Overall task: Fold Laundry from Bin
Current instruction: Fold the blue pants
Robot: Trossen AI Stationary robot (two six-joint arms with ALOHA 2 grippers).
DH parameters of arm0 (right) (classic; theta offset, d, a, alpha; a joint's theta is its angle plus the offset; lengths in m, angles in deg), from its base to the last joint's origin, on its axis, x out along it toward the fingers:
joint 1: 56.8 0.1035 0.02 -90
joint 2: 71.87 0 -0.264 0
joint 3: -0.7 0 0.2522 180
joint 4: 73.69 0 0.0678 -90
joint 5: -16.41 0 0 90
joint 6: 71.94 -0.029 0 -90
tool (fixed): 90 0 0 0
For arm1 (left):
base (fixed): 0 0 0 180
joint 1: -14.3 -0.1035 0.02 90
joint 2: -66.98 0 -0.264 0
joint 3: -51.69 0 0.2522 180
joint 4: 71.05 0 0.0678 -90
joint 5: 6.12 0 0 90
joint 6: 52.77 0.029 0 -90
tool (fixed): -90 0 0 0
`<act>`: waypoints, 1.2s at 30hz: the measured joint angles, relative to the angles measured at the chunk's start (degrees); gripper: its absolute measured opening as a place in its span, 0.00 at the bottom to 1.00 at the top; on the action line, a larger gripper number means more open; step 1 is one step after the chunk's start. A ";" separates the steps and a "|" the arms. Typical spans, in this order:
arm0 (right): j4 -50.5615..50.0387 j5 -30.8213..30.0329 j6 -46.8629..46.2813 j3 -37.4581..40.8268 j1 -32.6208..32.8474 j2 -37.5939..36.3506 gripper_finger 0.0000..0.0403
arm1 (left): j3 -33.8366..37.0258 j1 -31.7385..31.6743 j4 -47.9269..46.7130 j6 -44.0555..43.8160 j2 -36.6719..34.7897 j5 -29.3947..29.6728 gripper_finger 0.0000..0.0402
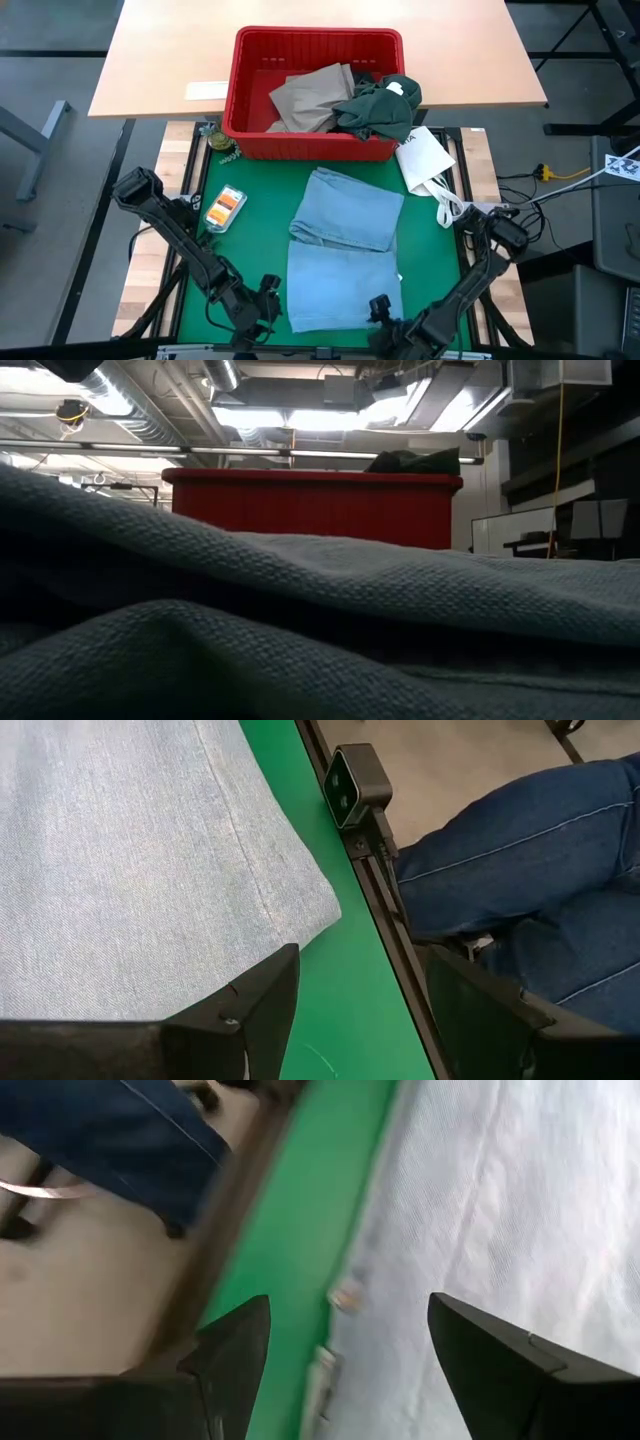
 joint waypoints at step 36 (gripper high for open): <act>8.46 -0.91 0.88 0.11 -10.26 6.98 0.05 | 0.04 0.20 -0.81 -0.13 -0.04 0.03 0.52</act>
